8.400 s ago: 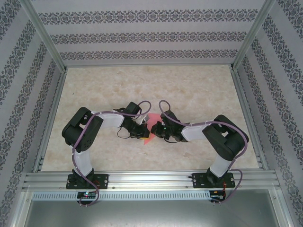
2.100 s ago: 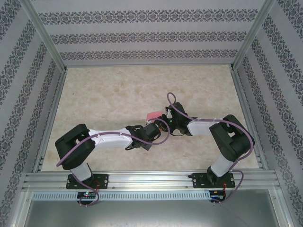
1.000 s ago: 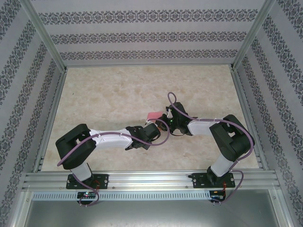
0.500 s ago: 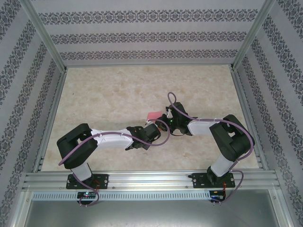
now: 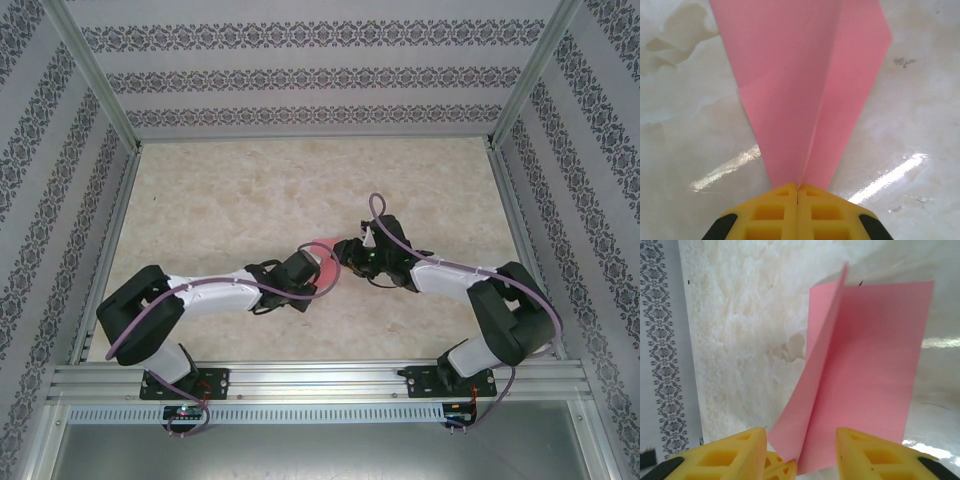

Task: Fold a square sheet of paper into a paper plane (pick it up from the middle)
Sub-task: Fourth fold the wing at the center of the table.

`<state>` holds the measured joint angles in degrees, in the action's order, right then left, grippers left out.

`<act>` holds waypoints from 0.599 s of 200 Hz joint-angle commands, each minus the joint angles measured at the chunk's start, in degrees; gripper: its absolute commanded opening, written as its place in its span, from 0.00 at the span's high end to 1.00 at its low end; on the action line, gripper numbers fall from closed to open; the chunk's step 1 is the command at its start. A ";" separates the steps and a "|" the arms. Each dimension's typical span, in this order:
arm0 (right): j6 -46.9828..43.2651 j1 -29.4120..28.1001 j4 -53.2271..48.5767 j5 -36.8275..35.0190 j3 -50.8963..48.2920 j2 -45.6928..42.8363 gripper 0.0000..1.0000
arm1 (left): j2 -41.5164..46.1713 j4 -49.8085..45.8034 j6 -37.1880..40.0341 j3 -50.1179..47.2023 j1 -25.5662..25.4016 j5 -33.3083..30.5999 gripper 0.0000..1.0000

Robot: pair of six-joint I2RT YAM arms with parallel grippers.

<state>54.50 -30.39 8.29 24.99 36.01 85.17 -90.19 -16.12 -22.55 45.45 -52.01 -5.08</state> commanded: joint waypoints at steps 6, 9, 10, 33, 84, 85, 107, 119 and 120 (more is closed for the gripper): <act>-1.51 0.33 0.09 -1.92 -1.55 -3.48 0.56 | 1.48 7.54 -1.18 -2.48 3.70 11.96 0.99; -1.58 0.29 0.33 -1.81 -1.63 -3.64 0.56 | 1.48 7.92 -1.22 -2.67 3.97 12.81 0.99; -1.59 0.27 0.41 -1.71 -1.64 -3.67 0.56 | 1.50 8.11 -1.24 -2.70 4.13 13.16 0.99; -2.07 -0.34 1.41 -0.64 -1.41 -3.71 0.58 | 1.23 10.94 -2.39 -4.27 6.89 18.56 0.99; -2.44 -4.03 3.90 1.01 2.04 1.50 0.75 | -0.96 15.34 -4.97 -6.19 11.49 27.47 0.99; -2.41 -4.18 3.91 1.01 2.18 1.67 0.75 | -1.00 15.47 -5.06 -6.22 11.54 27.61 0.99; -2.30 -5.53 4.55 0.99 4.39 4.91 0.78 | -1.50 17.30 -6.75 -7.37 13.25 29.60 0.99; -1.79 -5.96 5.78 1.23 5.15 6.54 0.79 | -1.65 17.53 -7.08 -7.53 14.09 30.61 0.98; -1.74 -6.02 5.90 1.30 5.23 6.70 0.79 | -1.70 17.53 -7.08 -7.50 14.11 30.68 0.98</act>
<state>52.82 -35.44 10.33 25.63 38.44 89.17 -90.98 -2.72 -27.29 38.89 -39.86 20.99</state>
